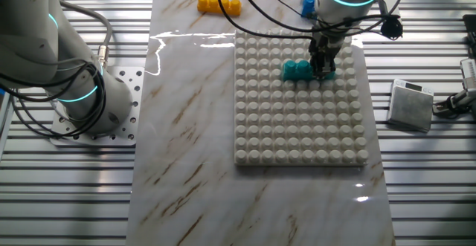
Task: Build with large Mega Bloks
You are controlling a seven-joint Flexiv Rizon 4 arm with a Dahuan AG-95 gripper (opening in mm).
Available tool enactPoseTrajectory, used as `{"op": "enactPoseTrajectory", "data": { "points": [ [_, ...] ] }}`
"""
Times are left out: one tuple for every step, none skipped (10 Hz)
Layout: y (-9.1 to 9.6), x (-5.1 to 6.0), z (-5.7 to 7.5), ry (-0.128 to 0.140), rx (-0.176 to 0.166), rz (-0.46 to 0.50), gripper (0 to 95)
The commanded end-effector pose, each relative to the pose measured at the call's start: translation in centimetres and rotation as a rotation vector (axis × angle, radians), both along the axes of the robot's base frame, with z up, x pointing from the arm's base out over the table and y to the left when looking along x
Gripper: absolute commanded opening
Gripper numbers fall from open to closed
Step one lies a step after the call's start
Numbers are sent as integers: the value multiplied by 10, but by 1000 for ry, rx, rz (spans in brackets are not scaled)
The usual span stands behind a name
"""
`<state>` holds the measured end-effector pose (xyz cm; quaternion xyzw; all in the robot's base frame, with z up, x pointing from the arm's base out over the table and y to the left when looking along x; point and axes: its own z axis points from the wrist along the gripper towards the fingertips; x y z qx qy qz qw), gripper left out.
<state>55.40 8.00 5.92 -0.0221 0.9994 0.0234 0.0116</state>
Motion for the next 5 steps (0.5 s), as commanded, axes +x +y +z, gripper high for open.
{"op": "enactPoseTrajectory", "data": {
  "points": [
    [-1, 0, -3, 0, 1, 3, 0],
    [-1, 0, -3, 0, 1, 3, 0],
    [-1, 0, -3, -2, 2, 5, 0],
    [-1, 0, -3, 0, 3, 1, 0],
    [-1, 0, -3, 3, 2, 2, 0]
  ]
}}
